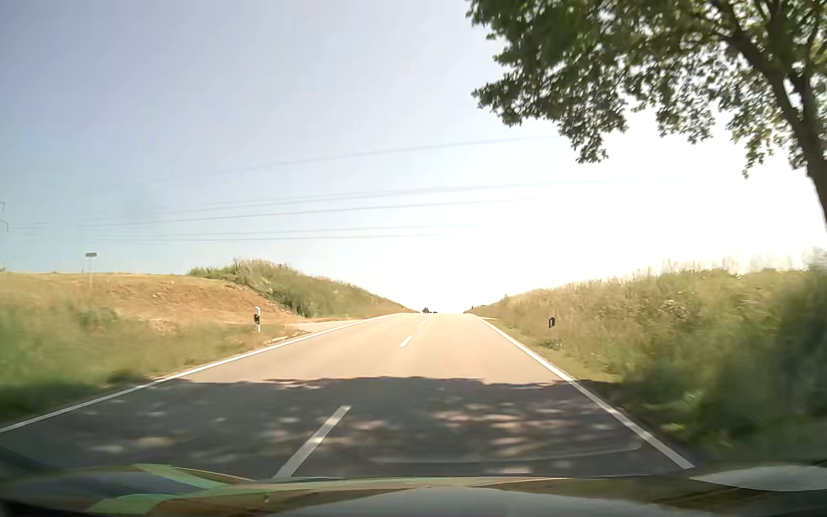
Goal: Follow the waypoints while adhering to traffic rules and regulations
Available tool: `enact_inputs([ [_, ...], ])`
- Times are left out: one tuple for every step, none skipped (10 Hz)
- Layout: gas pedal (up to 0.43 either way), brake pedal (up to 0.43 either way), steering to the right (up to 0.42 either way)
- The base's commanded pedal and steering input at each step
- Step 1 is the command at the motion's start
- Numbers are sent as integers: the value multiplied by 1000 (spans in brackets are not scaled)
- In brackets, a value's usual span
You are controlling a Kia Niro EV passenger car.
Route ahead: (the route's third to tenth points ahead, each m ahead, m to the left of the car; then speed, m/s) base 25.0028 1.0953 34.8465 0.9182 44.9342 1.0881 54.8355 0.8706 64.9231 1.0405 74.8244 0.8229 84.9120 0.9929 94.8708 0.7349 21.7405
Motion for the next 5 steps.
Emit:
enact_inputs([
  [358, 0, 0],
  [370, 0, 0],
  [378, 0, 0],
  [398, 0, 0],
  [409, 0, 0],
])
